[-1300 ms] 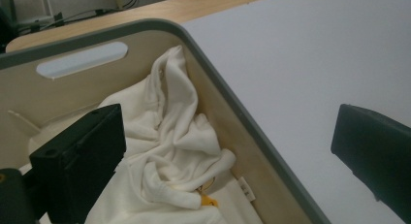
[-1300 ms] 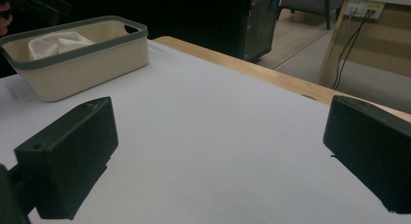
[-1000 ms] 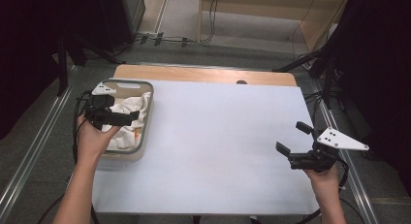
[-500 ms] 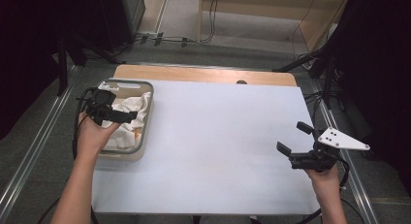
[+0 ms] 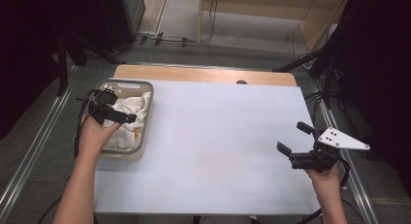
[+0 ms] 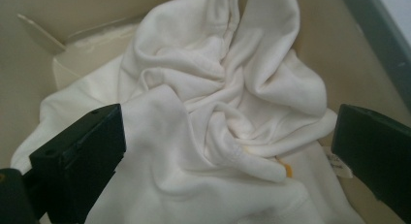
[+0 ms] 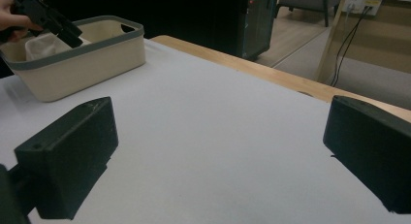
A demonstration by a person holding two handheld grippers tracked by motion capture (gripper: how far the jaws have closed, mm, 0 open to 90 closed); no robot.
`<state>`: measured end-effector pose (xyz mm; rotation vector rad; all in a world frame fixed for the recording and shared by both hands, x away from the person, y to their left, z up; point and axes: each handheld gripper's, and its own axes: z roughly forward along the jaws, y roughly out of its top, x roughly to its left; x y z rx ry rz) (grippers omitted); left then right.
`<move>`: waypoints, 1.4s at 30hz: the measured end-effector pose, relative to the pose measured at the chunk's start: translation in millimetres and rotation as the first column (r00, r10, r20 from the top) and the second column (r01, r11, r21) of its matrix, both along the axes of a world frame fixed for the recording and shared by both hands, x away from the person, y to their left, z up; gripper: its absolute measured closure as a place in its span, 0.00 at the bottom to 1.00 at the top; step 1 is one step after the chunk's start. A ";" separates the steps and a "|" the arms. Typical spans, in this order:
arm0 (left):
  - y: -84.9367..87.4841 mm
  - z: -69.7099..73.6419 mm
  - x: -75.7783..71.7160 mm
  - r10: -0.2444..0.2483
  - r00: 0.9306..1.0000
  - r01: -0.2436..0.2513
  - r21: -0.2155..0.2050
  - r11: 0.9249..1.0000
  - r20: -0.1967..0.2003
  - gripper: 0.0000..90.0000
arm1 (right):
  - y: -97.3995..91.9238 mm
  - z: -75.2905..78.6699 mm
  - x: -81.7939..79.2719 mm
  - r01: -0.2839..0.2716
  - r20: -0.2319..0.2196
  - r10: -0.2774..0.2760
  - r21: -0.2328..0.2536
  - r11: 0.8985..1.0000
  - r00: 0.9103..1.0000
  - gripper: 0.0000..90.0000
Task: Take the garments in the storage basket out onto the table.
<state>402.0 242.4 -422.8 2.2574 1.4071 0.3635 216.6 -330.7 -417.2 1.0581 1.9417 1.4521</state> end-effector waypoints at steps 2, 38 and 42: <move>0.0 -2.7 2.2 0.004 1.000 -0.004 0.006 1.000 -0.027 0.00 | 0.0 0.0 0.0 0.000 0.000 0.000 0.001 1.000 1.000 0.00; -5.9 -39.0 18.0 0.033 0.968 0.000 0.131 0.991 -0.250 0.02 | -3.6 1.5 -1.5 0.008 0.008 -0.009 0.013 1.000 1.000 0.00; -7.4 -42.1 18.1 0.034 0.965 0.005 0.144 0.990 -0.262 0.00 | -3.7 1.4 -1.5 0.008 0.009 -0.008 0.012 1.000 1.000 0.00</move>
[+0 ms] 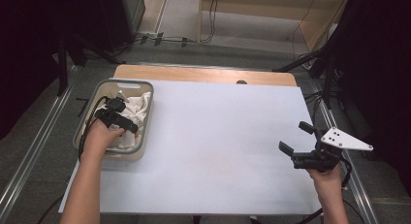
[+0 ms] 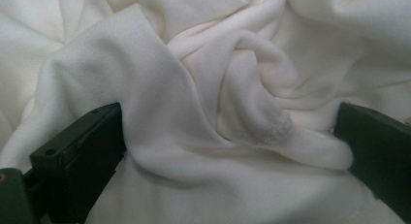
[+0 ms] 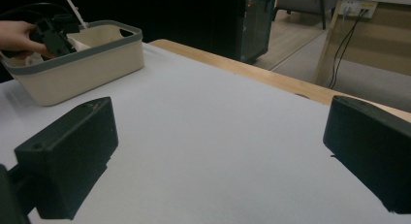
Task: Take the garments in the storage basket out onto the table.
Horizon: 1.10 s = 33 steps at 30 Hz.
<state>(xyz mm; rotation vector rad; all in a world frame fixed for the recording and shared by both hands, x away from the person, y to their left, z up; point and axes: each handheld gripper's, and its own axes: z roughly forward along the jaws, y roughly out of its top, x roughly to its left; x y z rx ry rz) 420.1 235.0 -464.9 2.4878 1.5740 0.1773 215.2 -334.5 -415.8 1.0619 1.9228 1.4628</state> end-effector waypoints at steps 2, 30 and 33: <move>-1.1 -0.7 -0.1 0.003 1.000 -0.003 0.007 1.000 0.002 0.00 | 0.0 0.0 0.0 0.000 0.000 0.000 0.000 1.000 1.000 0.00; -2.6 7.2 -4.3 -0.031 0.999 0.030 0.033 0.999 0.033 0.59 | 0.2 -0.1 0.0 0.002 0.000 -0.002 0.001 1.000 1.000 0.00; -2.9 8.7 -4.5 -0.036 0.999 0.035 0.044 0.998 0.031 0.68 | -0.5 0.1 -0.1 0.002 0.001 -0.002 0.002 1.000 1.000 0.00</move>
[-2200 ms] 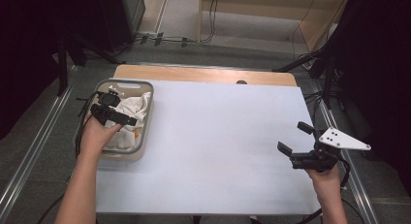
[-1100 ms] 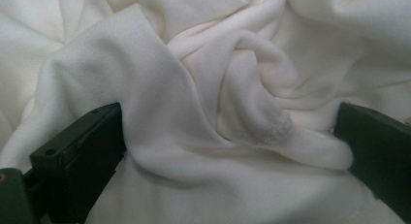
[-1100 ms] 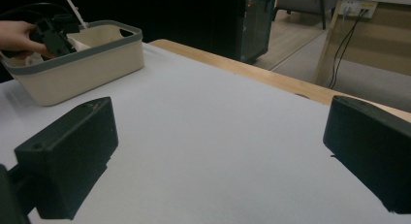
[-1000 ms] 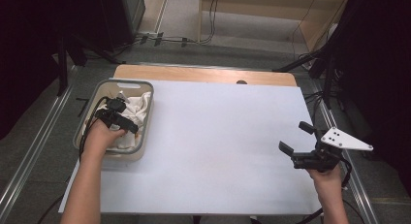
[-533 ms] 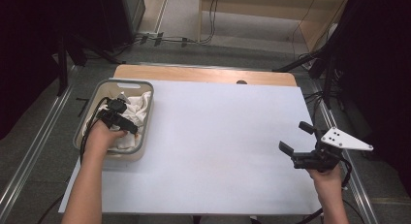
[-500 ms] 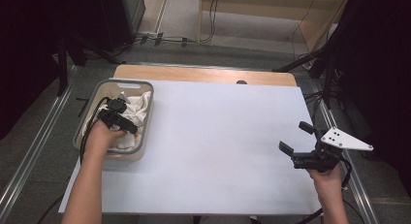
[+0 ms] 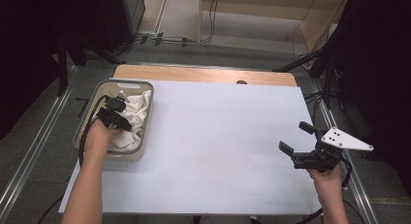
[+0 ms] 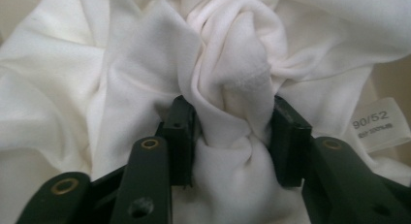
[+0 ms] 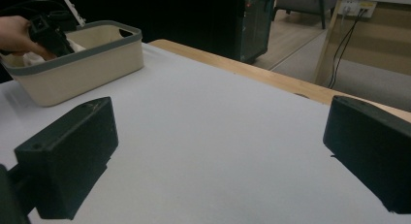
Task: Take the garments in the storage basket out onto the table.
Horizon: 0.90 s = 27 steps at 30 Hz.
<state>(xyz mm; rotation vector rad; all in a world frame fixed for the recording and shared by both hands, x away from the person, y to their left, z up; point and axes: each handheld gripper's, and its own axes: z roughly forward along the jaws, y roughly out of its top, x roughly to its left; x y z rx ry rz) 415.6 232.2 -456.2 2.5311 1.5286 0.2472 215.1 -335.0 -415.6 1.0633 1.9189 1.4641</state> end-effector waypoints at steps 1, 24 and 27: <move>-0.6 0.6 -0.4 -0.006 1.000 0.006 0.011 1.000 0.006 0.68 | 0.0 0.0 0.0 0.000 0.000 0.000 0.000 1.000 1.000 0.00; 11.6 27.1 -12.7 -0.048 0.993 0.057 -0.085 0.995 0.111 0.73 | -2.9 0.7 -1.2 0.008 0.005 -0.008 0.008 1.000 1.000 0.00; 12.5 30.1 -15.1 -0.053 0.990 0.065 -0.095 0.993 0.131 0.73 | -3.1 0.5 -1.2 0.008 0.003 -0.008 0.009 1.000 1.000 0.00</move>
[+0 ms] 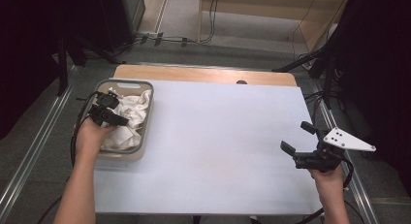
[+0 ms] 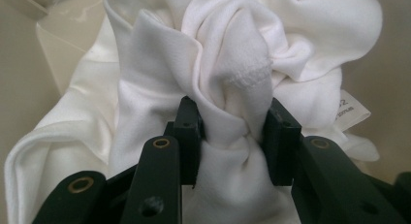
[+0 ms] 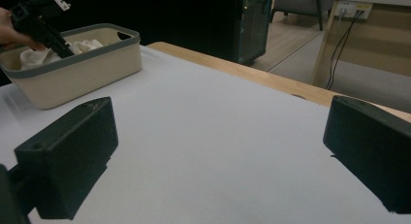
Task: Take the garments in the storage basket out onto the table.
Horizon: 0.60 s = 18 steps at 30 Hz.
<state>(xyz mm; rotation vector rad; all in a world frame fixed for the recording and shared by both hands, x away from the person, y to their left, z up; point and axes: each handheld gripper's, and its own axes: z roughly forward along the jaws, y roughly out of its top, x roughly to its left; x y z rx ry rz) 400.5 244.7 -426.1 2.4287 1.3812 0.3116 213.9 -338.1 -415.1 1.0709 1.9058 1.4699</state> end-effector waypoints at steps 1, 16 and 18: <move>0.2 1.2 -0.8 -0.003 1.000 0.003 -0.005 1.000 0.007 0.73 | -0.1 0.0 0.0 0.000 0.001 0.000 -0.001 1.000 1.000 0.00; 1.0 15.7 -13.9 -0.053 0.991 0.062 -0.068 0.996 0.119 0.73 | -1.2 -0.8 -0.2 0.003 -0.002 -0.003 -0.002 1.000 1.000 0.00; 1.5 17.4 -14.9 -0.064 0.989 0.074 -0.077 0.994 0.130 0.73 | -1.2 -0.8 -0.2 0.003 -0.002 -0.003 -0.002 1.000 1.000 0.00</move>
